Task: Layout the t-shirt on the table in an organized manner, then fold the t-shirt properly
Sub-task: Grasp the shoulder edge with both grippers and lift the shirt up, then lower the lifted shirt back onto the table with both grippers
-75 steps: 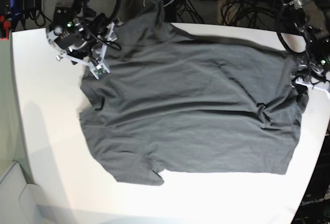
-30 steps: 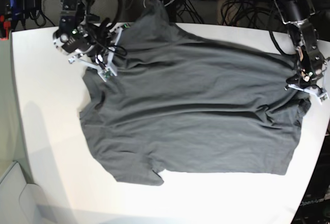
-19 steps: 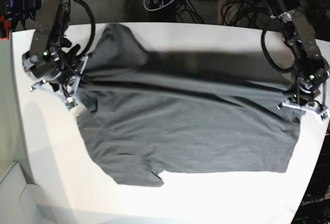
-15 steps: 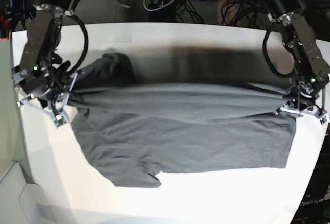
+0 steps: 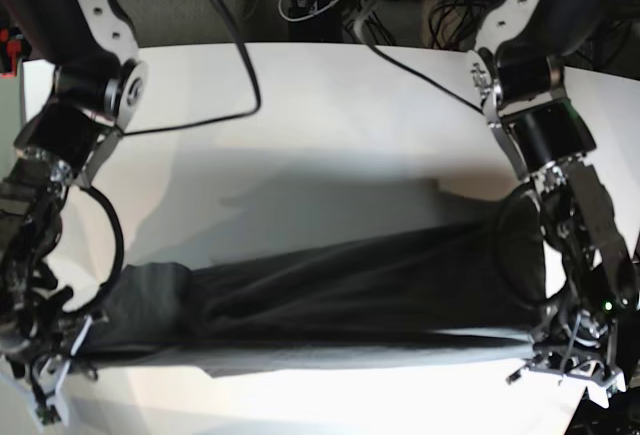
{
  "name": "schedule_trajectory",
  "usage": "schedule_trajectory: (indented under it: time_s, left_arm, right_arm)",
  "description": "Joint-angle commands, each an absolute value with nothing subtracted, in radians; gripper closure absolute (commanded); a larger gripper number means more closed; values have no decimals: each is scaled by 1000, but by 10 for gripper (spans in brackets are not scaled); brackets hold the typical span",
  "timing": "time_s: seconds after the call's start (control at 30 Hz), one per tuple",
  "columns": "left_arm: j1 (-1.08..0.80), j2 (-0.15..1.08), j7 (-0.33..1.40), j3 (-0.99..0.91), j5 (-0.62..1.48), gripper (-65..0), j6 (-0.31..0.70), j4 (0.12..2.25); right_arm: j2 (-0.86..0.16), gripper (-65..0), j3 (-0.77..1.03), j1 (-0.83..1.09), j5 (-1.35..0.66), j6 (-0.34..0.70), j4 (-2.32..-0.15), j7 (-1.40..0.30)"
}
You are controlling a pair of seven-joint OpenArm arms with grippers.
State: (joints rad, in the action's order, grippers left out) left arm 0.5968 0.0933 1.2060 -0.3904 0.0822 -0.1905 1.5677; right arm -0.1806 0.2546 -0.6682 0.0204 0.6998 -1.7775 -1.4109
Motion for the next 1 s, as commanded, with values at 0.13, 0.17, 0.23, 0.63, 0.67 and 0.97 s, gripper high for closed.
schedule_trajectory:
  time_s: [0.13,0.17,0.23,0.63,0.67,0.97]
  left_arm:
    - [782,97,1119,-386,85,-1,-196,1497]
    - [816,97,1106,-384,85,-1,-196,1472]
    - [889,96,1070,-383,85,-1,-196,1399]
    - [1092,53,855,-381,85,-1,-193,1158]
    - [1087,48,855,-381,85,-1,-191,1167]
    - [874,97,935,-384,87,-1,-188,1465]
  right_arm:
    - [-193,0,257,-869,31,698,-1678,-1319]
    - [-191,0,255,-895,31,698,-1655,-1300]
    - [-191,0,255,-963,31,698,-1587,-1247]
    - [-268,0,254,-1231,31,698,-1311,-1020]
    - [-274,0,254,-1234,30,698,-1314,-1027]
    - [-297,0,265,-935,27,698,-1695,-1245]
